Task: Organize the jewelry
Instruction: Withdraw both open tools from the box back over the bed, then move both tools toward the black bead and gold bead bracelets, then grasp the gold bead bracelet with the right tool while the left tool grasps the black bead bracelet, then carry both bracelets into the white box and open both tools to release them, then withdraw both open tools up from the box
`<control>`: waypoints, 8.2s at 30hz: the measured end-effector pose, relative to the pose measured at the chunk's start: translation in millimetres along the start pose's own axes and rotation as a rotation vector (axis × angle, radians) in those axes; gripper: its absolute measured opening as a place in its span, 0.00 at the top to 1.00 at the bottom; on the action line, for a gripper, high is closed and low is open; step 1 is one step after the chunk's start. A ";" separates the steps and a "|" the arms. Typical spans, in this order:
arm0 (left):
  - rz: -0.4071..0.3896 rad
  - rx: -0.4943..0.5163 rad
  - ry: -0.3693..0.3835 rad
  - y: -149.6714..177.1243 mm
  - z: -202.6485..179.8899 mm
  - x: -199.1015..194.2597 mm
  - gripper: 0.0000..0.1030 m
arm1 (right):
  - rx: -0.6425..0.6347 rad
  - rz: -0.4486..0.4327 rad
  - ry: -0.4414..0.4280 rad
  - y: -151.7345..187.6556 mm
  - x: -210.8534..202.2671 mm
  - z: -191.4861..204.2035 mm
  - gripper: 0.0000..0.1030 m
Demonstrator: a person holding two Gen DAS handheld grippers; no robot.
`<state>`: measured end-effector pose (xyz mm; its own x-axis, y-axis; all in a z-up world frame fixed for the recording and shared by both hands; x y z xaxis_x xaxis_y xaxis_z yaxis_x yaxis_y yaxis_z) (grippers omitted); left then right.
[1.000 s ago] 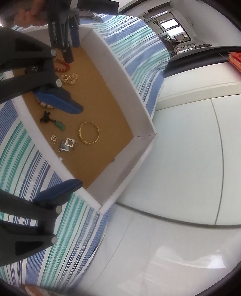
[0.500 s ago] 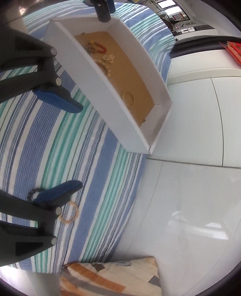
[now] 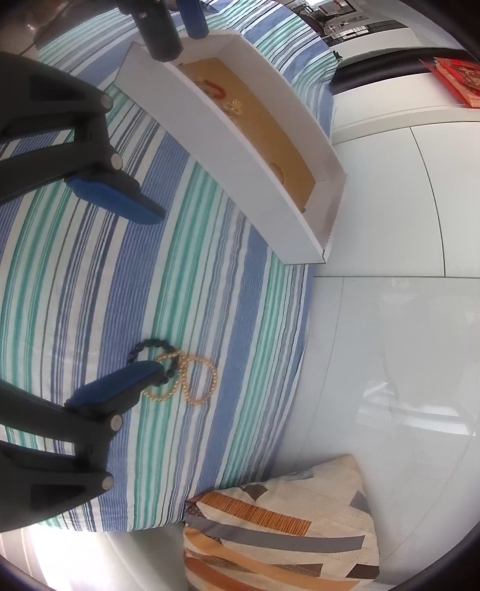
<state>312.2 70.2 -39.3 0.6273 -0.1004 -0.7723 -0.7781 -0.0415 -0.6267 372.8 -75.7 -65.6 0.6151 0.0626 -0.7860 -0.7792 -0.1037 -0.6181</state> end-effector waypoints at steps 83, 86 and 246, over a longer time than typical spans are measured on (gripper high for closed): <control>0.256 0.211 0.116 1.8 -133.9 161.9 0.04 | 0.431 0.168 0.117 149.0 -2.8 -136.9 0.22; 0.290 0.223 0.129 -7.2 -161.2 205.3 0.05 | 0.427 0.170 0.117 154.5 -4.5 -140.6 0.22; 0.220 -0.392 -0.528 -35.2 220.0 -6.5 0.04 | -0.375 0.105 -0.414 -150.6 58.0 248.2 0.27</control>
<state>342.3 291.0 -35.1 0.3073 0.3456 -0.8866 -0.7805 -0.4414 -0.4426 496.0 189.9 -21.8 0.3795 0.4093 -0.8297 -0.6908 -0.4712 -0.5484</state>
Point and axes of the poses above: each gripper's, at about its wrist camera, not at the fingertips, and x roughly the way its jaws point, z to its left, y to its underside, the point moved 6 cm from there along x, roughly the way its jaws point, and after that the axes turned 6 degrees about x, right-handed, at the moved point
